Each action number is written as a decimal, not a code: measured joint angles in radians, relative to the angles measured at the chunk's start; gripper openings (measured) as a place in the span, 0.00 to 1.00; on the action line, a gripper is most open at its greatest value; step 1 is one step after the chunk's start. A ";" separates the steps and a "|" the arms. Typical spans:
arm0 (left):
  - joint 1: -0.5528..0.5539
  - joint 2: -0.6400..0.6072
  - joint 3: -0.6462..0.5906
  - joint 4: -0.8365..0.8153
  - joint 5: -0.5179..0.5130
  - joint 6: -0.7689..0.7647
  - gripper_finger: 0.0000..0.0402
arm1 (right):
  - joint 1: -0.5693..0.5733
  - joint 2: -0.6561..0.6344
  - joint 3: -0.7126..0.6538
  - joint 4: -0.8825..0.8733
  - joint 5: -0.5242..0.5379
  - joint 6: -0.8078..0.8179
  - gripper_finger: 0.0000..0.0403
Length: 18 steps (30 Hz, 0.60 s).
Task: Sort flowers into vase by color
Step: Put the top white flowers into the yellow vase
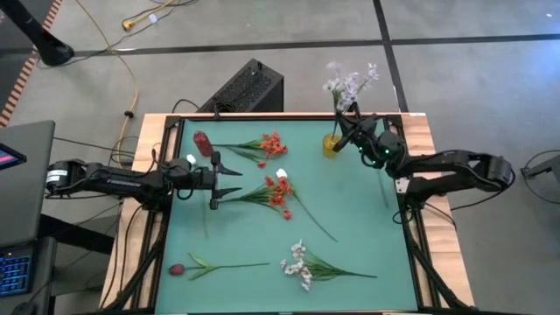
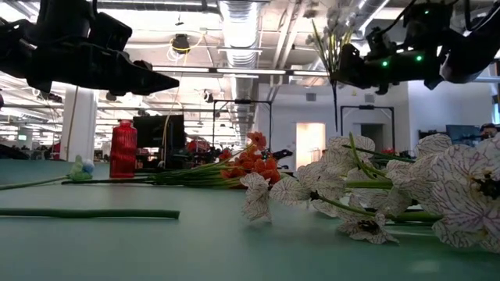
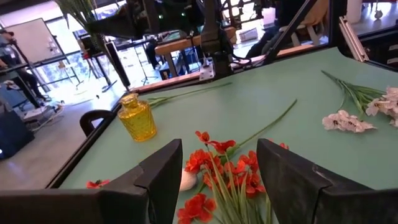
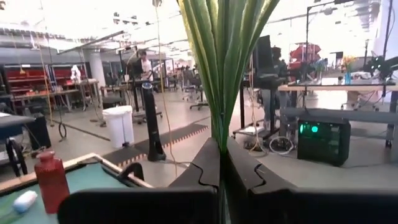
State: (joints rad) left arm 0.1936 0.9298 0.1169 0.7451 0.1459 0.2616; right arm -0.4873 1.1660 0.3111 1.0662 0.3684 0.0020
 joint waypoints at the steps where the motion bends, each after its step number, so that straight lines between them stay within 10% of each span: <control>1: 0.000 0.000 0.000 0.000 0.000 -0.003 0.49 | 0.000 -0.004 0.000 -0.012 0.004 -0.008 0.07; 18: 0.000 0.000 0.000 0.000 0.001 -0.022 0.49 | 0.001 0.151 0.000 -0.018 0.027 -0.011 0.13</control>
State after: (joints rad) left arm 0.1936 0.9298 0.1169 0.7456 0.1471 0.2398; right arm -0.4863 1.3167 0.3111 1.0483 0.3954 -0.0086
